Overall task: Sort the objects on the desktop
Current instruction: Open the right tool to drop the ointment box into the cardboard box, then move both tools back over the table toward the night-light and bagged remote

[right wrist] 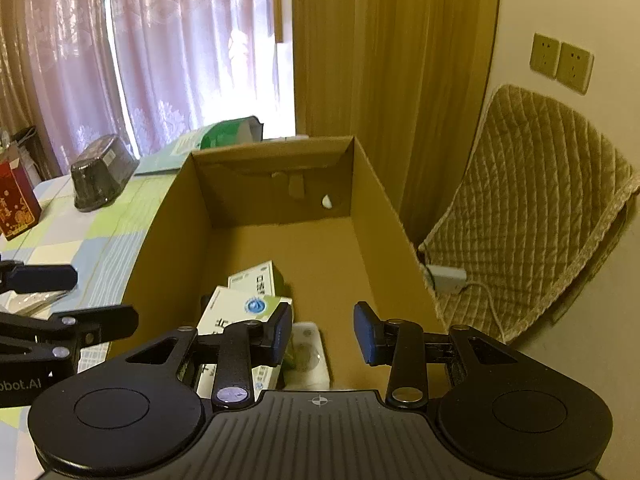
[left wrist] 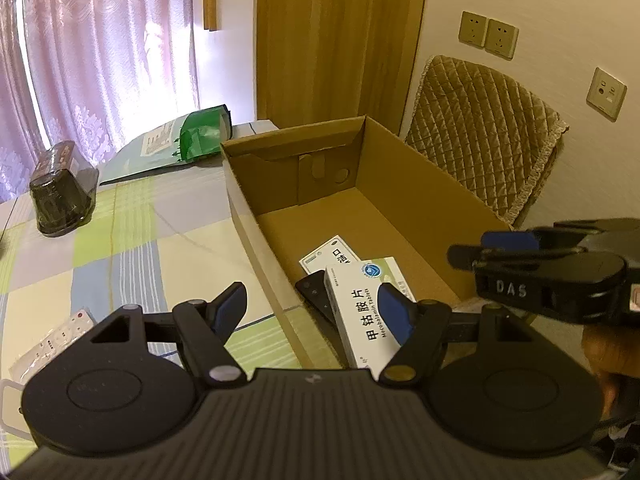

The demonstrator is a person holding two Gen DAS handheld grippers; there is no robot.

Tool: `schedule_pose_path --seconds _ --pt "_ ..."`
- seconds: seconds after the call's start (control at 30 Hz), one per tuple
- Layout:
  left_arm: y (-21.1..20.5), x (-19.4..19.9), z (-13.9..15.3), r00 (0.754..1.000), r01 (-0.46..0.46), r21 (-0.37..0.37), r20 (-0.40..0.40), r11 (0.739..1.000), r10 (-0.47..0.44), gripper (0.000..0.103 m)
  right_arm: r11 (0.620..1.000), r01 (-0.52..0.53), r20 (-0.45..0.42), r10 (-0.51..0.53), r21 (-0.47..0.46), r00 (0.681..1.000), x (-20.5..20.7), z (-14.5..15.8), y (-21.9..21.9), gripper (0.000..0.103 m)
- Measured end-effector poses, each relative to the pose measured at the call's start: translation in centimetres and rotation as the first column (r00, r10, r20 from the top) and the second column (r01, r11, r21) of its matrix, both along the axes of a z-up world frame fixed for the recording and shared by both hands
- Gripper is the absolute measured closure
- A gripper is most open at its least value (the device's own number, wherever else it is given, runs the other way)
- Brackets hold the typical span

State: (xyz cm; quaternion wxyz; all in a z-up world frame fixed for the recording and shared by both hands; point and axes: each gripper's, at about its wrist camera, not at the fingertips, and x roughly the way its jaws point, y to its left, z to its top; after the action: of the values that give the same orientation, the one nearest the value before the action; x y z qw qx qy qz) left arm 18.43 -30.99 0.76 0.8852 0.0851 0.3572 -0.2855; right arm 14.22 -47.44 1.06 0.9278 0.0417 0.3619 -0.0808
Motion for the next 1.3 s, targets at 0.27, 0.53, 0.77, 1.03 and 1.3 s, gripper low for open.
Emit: schedule_pose_path --seconds 0.27,0.53,0.77,1.03,1.3 --pt "2.1 -0.7 0.2 0.999 -0.039 -0.004 -0.009 0.999 0.039 0.035 1.000 0.009 0.018 -0.009 0.008 1.000 -0.6 1.0 0.4 0.065" --pt "6.0 -1.9 0.6 0.995 -0.097 -0.002 -0.018 0.995 0.097 0.033 0.998 0.058 0.068 -0.059 0.016 0.996 -2.1 3.2 0.1 0.065" --pt "9.8 -3.9 1.0 0.989 -0.149 -0.012 -0.022 0.989 0.148 0.030 0.994 0.108 0.090 -0.110 0.026 0.990 -3.8 5.5 -0.6 0.065" --pt "15.2 -6.4 0.8 0.974 -0.223 -0.009 -0.032 0.975 0.223 0.028 0.995 0.077 0.071 -0.082 0.058 0.994 -6.2 5.8 2.5 0.065" --pt "22.3 -8.0 0.1 0.939 -0.340 0.031 -0.037 0.940 0.341 0.025 0.993 -0.069 0.064 0.063 0.092 0.996 -6.6 4.8 10.1 0.065"
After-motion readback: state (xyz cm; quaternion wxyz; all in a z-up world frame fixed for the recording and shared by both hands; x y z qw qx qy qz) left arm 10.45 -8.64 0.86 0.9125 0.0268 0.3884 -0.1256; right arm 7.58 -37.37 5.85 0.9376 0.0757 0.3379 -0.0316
